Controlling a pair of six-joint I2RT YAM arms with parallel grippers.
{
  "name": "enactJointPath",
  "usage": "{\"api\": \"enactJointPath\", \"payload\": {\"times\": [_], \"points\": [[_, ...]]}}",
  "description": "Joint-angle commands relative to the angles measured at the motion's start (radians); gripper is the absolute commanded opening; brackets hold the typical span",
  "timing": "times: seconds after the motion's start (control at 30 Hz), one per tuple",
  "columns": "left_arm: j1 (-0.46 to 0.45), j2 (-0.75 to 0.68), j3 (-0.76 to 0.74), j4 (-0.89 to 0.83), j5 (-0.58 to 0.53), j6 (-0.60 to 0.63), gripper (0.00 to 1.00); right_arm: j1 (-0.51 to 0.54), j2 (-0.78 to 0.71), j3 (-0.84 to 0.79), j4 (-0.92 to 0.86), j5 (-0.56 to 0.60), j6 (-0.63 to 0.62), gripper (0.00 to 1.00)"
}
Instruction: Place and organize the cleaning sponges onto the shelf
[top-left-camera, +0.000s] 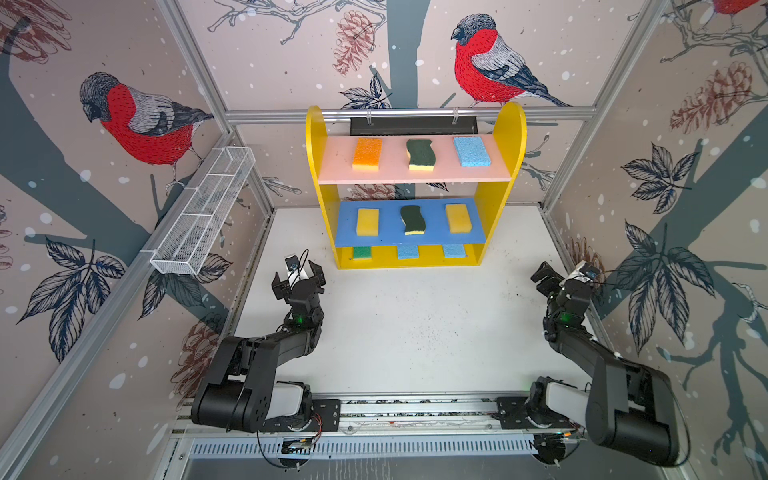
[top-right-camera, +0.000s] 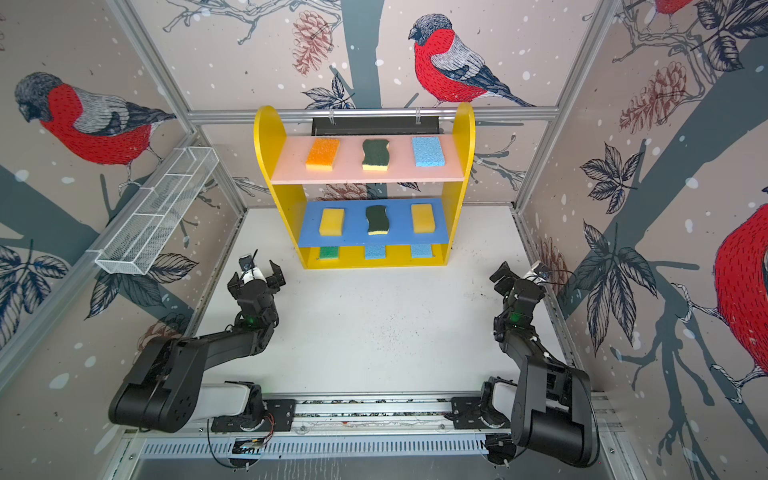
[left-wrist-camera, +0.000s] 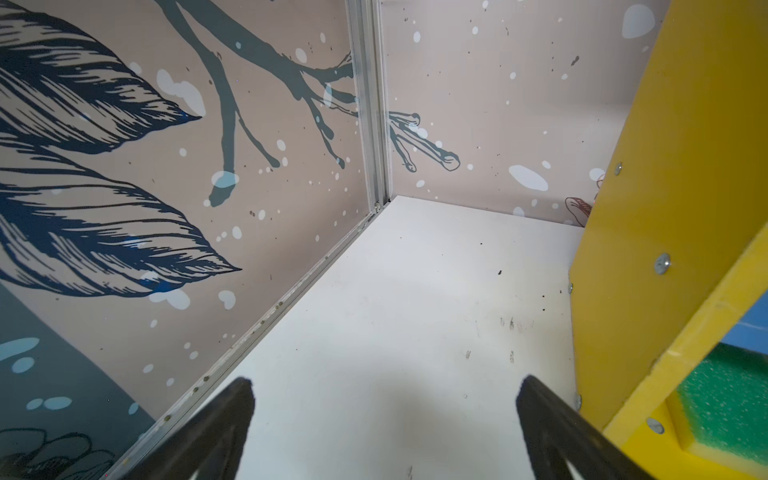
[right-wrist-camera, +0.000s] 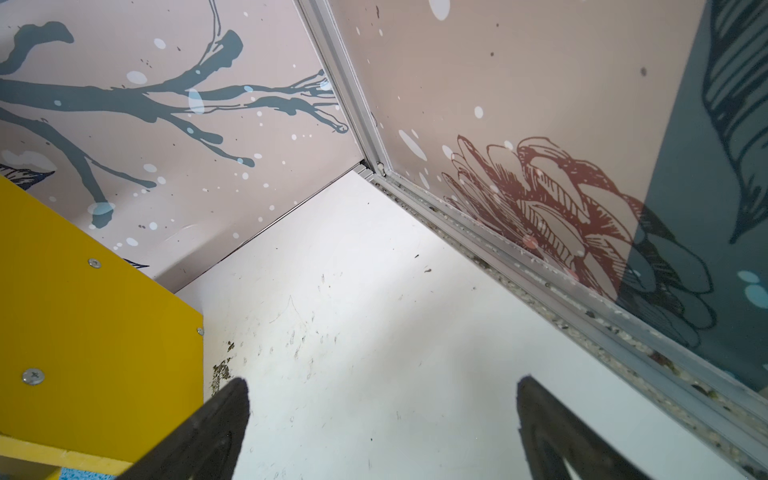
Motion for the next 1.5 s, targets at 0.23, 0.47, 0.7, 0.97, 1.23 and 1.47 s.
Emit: {"api": "enactJointPath", "payload": {"times": [0.23,0.47,0.7,0.97,1.23,1.47], "points": [[0.013,0.113,0.007,0.136,0.127,0.021,0.98,0.182,0.129,-0.067,0.329,0.160,-0.185,1.00],[0.018,0.146,-0.031,0.225,0.186,0.034,0.98,0.233,0.210,-0.093,0.452,0.164,-0.249,1.00],[0.019,0.194,-0.106,0.404,0.238,0.056,0.98,0.252,0.275,-0.106,0.529,0.117,-0.288,1.00],[0.019,0.216,-0.119,0.450,0.241,0.055,0.98,0.274,0.297,-0.098,0.533,0.122,-0.317,1.00],[0.049,0.208,-0.063,0.325,0.276,0.025,0.98,0.224,0.307,-0.047,0.444,0.051,-0.283,1.00],[0.061,0.206,-0.061,0.315,0.285,0.015,0.98,0.223,0.306,-0.048,0.446,0.050,-0.284,1.00]]}}
